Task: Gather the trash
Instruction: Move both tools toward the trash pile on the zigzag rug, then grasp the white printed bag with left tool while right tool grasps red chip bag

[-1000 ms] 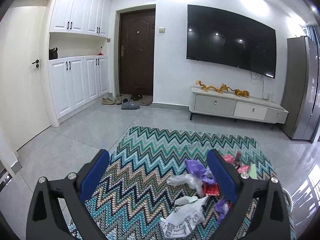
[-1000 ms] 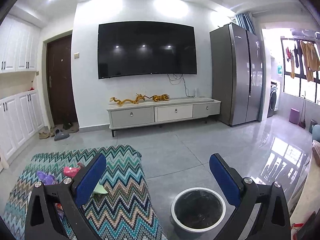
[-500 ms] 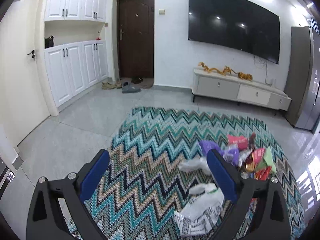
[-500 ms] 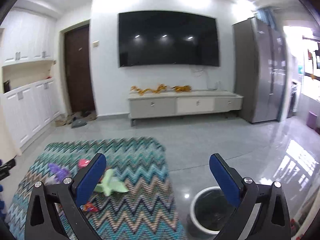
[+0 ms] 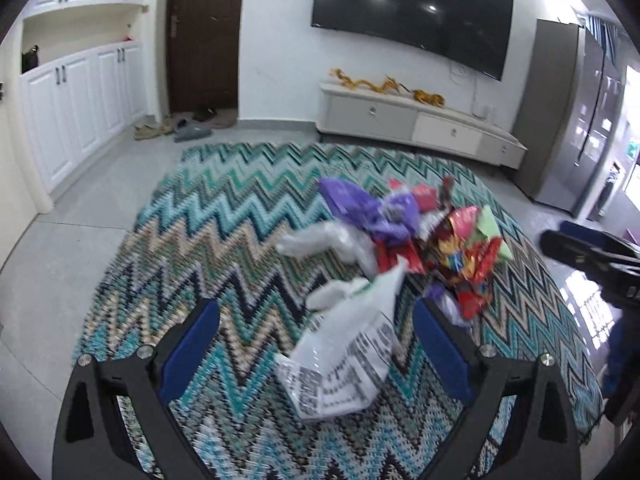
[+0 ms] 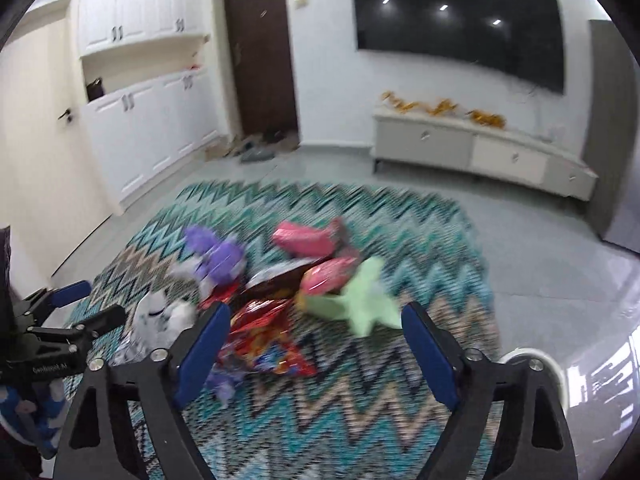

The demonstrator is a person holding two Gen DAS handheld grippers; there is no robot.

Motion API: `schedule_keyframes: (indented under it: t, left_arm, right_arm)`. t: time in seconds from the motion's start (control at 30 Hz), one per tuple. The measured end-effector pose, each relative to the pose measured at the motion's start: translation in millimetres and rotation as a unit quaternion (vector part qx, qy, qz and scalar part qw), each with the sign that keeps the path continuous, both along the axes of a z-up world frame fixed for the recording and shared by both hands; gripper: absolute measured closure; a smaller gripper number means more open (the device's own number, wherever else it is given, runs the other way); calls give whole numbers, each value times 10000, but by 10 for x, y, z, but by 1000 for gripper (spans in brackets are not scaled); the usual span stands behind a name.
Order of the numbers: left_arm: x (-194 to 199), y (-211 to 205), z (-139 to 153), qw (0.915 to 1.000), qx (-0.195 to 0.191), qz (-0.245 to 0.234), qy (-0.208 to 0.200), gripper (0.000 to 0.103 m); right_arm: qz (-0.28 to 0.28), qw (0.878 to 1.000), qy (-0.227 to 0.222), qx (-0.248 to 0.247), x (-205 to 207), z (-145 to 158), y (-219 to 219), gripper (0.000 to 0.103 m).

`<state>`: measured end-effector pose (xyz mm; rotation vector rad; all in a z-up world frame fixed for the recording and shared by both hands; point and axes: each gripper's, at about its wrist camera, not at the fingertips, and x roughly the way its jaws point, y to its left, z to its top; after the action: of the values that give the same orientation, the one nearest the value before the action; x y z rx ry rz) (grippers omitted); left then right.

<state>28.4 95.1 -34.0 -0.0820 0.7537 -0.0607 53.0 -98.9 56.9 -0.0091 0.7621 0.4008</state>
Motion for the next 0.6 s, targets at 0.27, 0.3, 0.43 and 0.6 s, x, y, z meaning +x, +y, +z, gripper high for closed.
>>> schedule_keyframes:
  t: [0.27,0.3,0.43,0.6]
  left_arm:
    - [105,3,-211,9991,-217,-146,335,15]
    - [114,3,-233,9990,-222,-151,362,16]
    - [131,-3,-305,9987,-217,-167,441,22]
    - [128,-25,-319,9986,-185,-190,465,30]
  right_arm:
    - [447,9978,484,50,175,-295,308,19]
    - [465,9976,505,40,184,-315,327,19]
    - [530,9969,585,15,218,-376,364,22]
    - [583,9955,740,53,277,-461,392,30]
